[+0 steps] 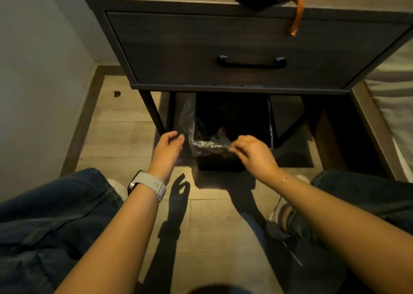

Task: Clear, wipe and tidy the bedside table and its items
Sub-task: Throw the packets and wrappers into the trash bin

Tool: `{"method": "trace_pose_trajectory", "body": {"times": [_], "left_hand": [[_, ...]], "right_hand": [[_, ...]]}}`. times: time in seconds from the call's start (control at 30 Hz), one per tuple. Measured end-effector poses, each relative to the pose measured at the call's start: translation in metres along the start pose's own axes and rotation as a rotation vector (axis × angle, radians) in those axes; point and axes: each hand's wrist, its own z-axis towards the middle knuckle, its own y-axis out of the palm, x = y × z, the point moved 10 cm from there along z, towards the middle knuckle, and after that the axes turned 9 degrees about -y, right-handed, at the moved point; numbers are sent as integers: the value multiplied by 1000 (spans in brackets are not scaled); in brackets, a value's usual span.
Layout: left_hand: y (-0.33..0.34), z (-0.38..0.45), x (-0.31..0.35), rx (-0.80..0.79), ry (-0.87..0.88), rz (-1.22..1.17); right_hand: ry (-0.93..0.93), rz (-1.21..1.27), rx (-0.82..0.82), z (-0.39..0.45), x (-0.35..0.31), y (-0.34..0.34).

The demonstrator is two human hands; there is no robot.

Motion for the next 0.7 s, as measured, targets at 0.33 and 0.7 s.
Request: {"method": "trace_pose_trajectory", "body": {"times": [0.33,0.7], "left_hand": [[31,-54,-57,-104,-34,325],[4,-126,61,146,340,824]], "right_hand": [[-47,105,-151,-85,-48,9],[222,398,148,-70,-60,-141]]}}
